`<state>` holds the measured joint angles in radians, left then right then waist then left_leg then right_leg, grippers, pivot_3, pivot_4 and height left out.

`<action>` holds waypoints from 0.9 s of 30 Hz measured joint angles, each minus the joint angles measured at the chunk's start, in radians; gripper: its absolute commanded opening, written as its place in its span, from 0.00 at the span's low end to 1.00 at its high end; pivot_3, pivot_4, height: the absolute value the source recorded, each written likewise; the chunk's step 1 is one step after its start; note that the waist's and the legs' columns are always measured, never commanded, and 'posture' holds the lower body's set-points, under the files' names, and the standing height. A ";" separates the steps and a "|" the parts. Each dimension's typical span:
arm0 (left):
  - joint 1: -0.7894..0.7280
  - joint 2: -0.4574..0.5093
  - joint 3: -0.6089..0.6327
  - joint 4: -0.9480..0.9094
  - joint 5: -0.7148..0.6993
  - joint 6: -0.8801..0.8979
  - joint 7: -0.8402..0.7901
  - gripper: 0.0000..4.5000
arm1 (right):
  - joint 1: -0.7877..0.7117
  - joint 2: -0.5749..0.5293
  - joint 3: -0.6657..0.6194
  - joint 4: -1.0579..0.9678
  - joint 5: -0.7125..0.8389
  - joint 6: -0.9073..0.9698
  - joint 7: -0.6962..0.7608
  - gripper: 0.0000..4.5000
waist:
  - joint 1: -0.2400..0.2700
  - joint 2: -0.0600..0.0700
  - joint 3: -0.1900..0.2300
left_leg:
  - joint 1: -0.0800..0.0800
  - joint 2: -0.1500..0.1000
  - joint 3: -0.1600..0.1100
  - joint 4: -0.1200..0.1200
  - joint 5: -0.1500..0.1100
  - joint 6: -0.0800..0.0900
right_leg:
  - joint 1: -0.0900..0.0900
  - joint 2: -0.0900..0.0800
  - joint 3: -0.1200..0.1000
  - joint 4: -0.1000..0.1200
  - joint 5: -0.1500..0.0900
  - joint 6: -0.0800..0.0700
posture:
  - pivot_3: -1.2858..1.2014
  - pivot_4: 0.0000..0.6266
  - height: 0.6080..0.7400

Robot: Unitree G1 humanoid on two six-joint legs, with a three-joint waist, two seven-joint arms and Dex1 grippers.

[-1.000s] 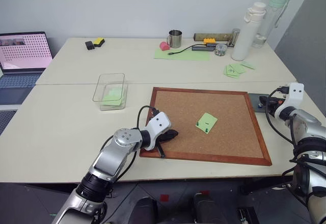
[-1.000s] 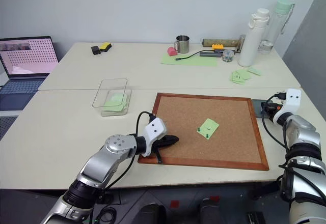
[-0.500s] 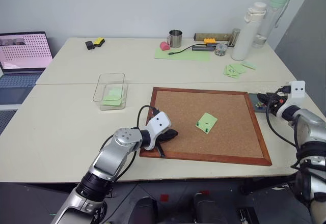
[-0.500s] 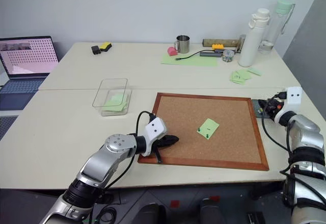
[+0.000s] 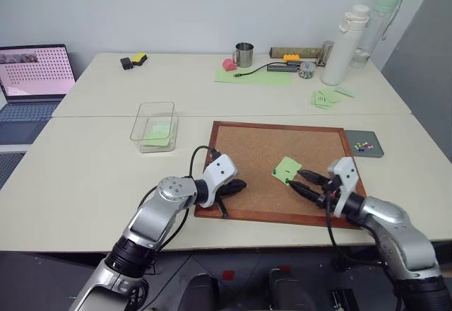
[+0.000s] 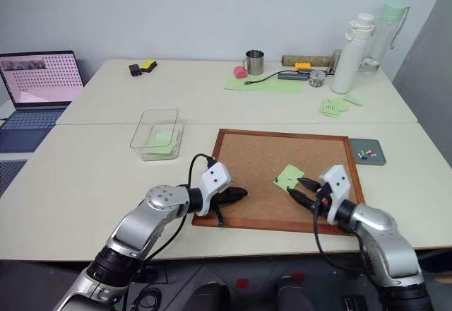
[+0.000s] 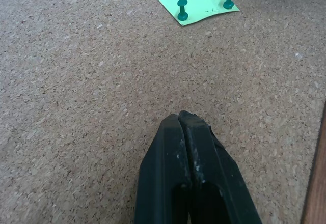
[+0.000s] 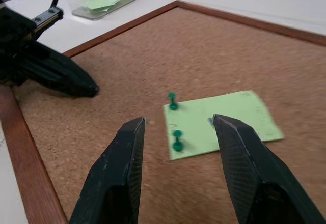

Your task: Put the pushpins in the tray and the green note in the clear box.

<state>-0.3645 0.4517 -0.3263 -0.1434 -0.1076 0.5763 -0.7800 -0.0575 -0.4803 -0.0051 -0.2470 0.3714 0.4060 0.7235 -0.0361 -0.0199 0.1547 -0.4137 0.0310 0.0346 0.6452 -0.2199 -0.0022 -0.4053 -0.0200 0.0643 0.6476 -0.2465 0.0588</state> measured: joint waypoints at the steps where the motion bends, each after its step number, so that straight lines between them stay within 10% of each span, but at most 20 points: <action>1: -0.001 0.000 -0.001 0.001 0.000 0.000 -0.001 0.00 | -0.004 0.003 0.005 0.004 -0.006 -0.004 -0.005 0.49 | 0.000 0.000 0.000 | 0.000 0.000 0.000 0.000 0.000 0.000 | 0.000 0.000 0.000 0.000 0.000 0.000 | 0.52 0.24 1.00; 12: -0.010 0.001 -0.002 0.010 -0.002 0.000 -0.013 0.00 | -0.077 0.049 0.061 0.131 -0.076 -0.028 -0.030 0.49 | 0.004 0.000 0.000 | 0.000 0.000 0.000 0.000 0.000 0.000 | 0.000 0.000 -0.001 0.000 0.000 -0.002 | 0.52 0.24 1.00; 27: -0.001 0.001 -0.001 0.000 -0.003 0.001 0.001 0.00 | -0.080 0.063 0.056 0.142 -0.072 -0.029 -0.027 0.01 | 0.003 0.000 0.000 | 0.000 0.000 -0.001 0.000 0.000 0.000 | 0.000 0.000 -0.001 0.000 0.000 -0.002 | 0.52 0.24 1.00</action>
<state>-0.3651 0.4524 -0.3277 -0.1432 -0.1105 0.5768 -0.7786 -0.1370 -0.4170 0.0506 -0.1049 0.2991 0.3771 0.6970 -0.0327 -0.0200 0.1547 -0.4136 0.0312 0.0339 0.6449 -0.2199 -0.0022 -0.4053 -0.0197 0.0634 0.6480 -0.2465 0.0566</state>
